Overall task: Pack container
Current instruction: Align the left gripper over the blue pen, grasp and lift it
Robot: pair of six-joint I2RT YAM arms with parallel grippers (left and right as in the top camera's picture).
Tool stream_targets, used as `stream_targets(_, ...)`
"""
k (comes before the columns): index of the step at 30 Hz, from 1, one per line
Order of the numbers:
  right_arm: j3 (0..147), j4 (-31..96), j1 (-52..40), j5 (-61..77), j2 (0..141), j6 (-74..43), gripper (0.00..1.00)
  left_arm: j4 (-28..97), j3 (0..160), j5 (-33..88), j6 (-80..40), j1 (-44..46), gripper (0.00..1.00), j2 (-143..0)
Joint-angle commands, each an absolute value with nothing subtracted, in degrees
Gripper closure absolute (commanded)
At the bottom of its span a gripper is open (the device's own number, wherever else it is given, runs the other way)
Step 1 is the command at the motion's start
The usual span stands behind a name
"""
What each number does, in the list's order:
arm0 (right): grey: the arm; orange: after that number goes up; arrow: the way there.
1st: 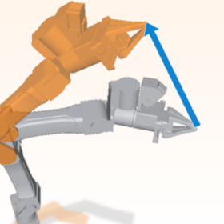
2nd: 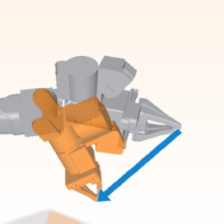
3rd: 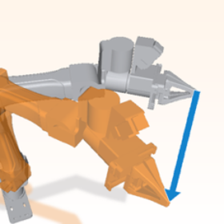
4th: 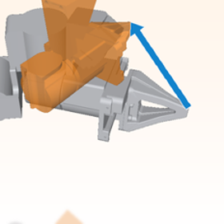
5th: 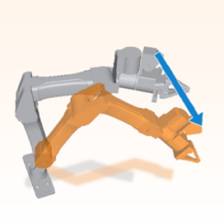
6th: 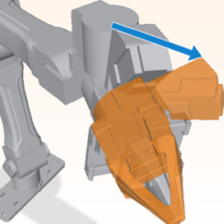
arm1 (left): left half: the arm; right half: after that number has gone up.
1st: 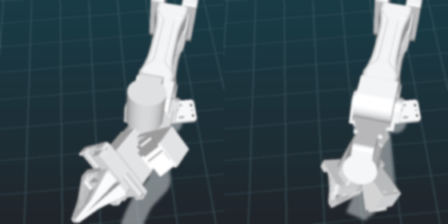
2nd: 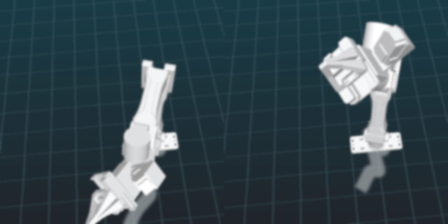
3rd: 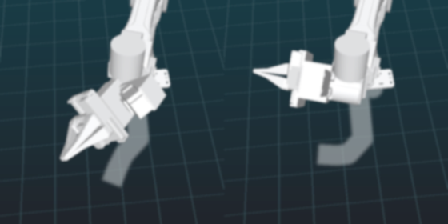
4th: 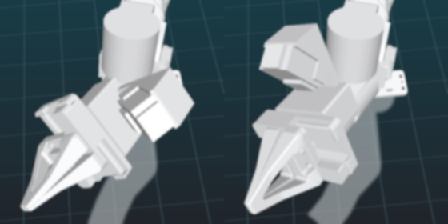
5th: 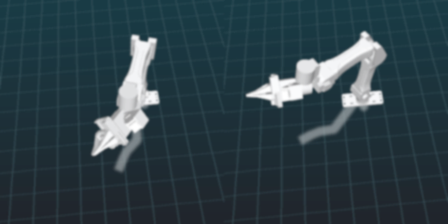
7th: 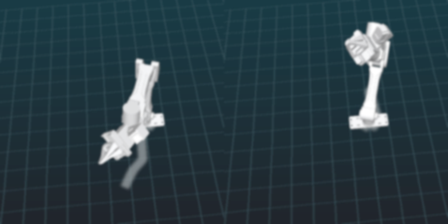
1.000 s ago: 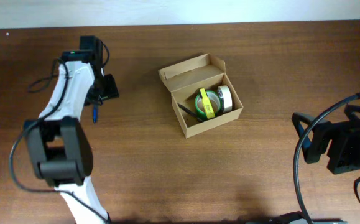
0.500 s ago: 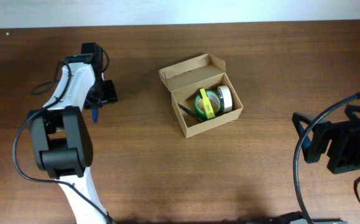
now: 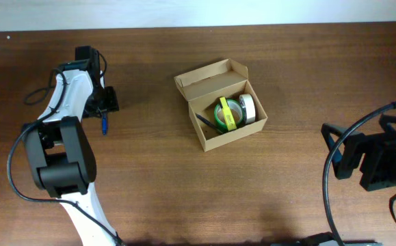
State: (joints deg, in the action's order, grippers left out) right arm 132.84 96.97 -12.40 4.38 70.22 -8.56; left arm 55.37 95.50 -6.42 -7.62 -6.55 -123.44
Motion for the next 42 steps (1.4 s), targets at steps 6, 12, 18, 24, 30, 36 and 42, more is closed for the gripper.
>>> stream_targets(6,132.64,97.32,-11.97,3.88,70.04,-8.03,0.01,53.06,95.29,-6.68,-5.45,-6.7,0.45,-127.59)
stream_targets(12,132.64,97.32,-11.97,3.9,70.04,-8.03,0.01,51.33,95.29,-6.66,-5.02,-6.72,0.46,-129.14)
stream_targets(18,132.64,97.32,-11.97,3.9,70.04,-8.03,0.01,50.61,95.29,-6.66,-4.62,-6.72,0.5,-131.39)
stream_targets(24,132.64,97.32,-11.97,3.9,70.04,-8.03,0.01,49.56,95.29,-6.66,-4.64,-6.72,0.62,-133.56)
stream_targets(30,132.64,97.32,-11.97,3.88,70.04,-8.03,0.01,48.36,95.29,-5.54,-4.75,-7.07,0.7,-135.13)
stream_targets(36,132.64,97.32,-11.97,3.88,70.04,-8.01,0.01,47.46,95.29,-5.32,-6.79,-8.05,0.7,-135.22)
stream_targets(42,132.64,97.32,-11.97,3.88,70.04,-8.03,0.01,47.31,95.29,-5.32,-6.79,-8.93,0.71,-135.22)
